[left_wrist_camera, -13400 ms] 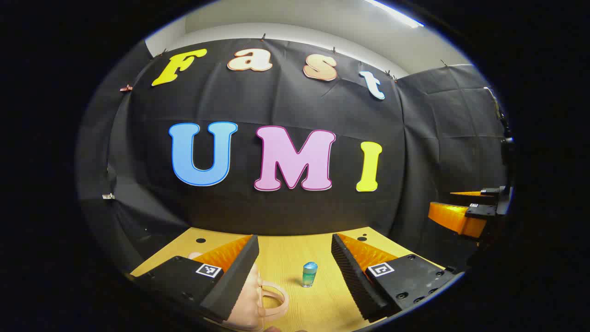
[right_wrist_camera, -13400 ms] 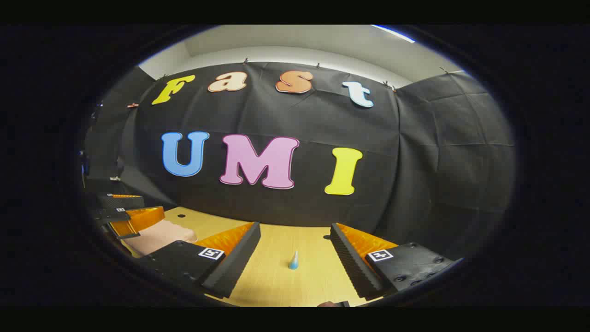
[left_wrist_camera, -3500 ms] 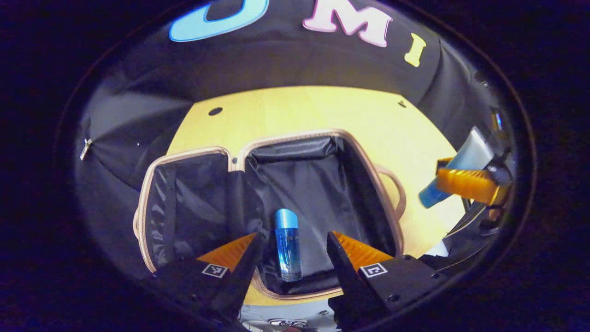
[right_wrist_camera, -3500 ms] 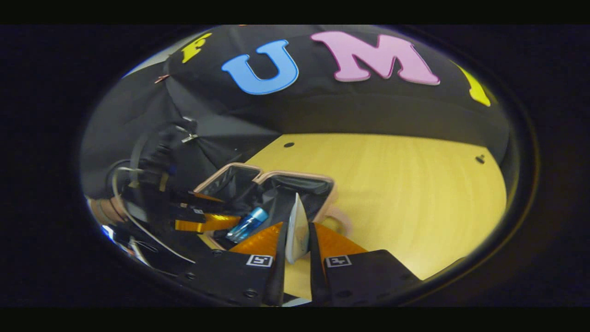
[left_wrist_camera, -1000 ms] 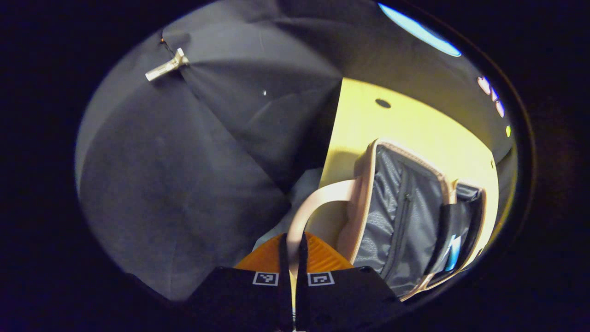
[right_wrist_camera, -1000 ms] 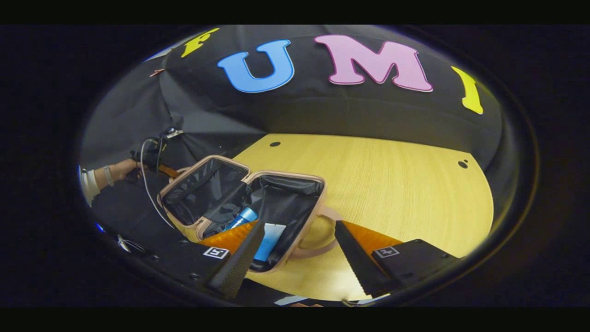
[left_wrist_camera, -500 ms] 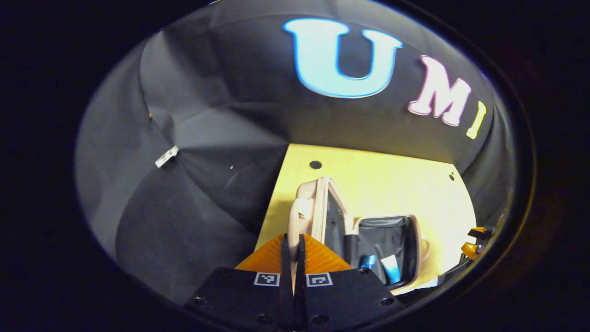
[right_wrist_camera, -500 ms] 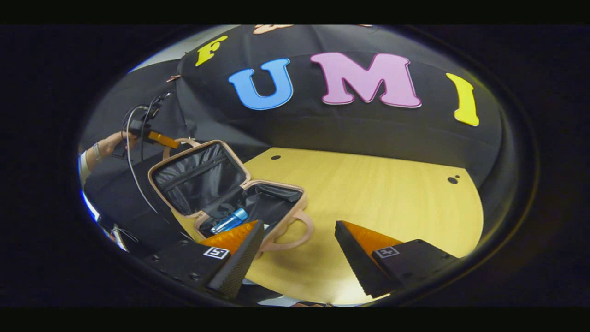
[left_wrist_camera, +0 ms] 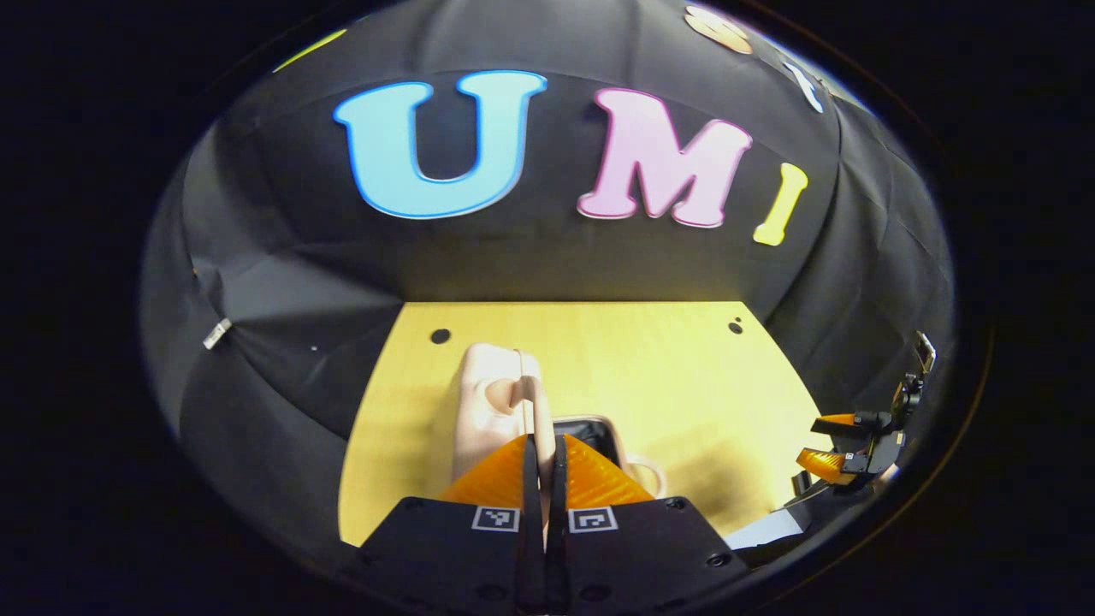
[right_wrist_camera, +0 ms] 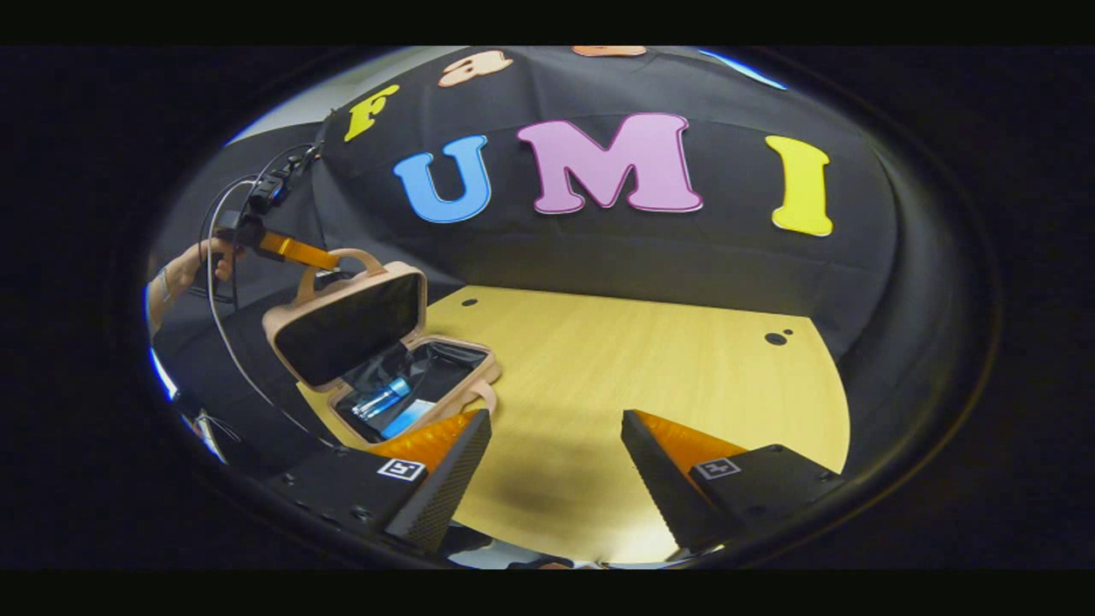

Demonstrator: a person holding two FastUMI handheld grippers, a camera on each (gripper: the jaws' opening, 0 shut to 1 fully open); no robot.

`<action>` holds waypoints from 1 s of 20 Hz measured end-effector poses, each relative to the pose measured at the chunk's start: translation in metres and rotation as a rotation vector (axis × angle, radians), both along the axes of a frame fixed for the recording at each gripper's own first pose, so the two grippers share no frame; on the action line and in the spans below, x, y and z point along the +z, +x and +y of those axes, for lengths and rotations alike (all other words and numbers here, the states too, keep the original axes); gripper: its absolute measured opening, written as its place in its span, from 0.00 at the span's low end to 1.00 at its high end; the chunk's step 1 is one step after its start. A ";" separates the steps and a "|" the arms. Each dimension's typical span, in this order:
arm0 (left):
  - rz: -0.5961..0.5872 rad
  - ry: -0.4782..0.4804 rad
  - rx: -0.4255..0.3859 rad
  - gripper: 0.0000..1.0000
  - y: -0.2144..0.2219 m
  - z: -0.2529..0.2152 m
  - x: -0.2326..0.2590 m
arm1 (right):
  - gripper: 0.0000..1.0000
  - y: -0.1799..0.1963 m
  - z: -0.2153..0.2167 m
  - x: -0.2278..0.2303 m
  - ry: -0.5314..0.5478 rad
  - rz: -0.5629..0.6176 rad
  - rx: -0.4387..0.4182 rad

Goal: First open the suitcase, pack the skin care products into it, and then close the suitcase.

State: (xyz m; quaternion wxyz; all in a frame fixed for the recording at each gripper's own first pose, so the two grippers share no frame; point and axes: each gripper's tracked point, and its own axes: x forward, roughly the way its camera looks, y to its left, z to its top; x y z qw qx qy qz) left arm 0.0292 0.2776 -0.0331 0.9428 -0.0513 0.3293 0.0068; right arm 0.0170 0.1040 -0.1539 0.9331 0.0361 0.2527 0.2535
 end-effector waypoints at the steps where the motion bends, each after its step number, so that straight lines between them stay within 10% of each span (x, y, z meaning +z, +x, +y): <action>1: 0.005 -0.025 -0.008 0.06 0.003 -0.019 -0.009 | 0.97 -0.001 -0.008 -0.001 -0.006 -0.001 0.000; 13: 0.179 -0.120 -0.061 0.08 0.017 -0.141 -0.170 | 0.97 -0.012 -0.053 0.009 0.002 0.000 -0.106; 20: 0.122 -0.004 -0.120 0.12 0.019 -0.142 -0.164 | 0.97 -0.014 -0.056 0.018 -0.016 -0.028 -0.162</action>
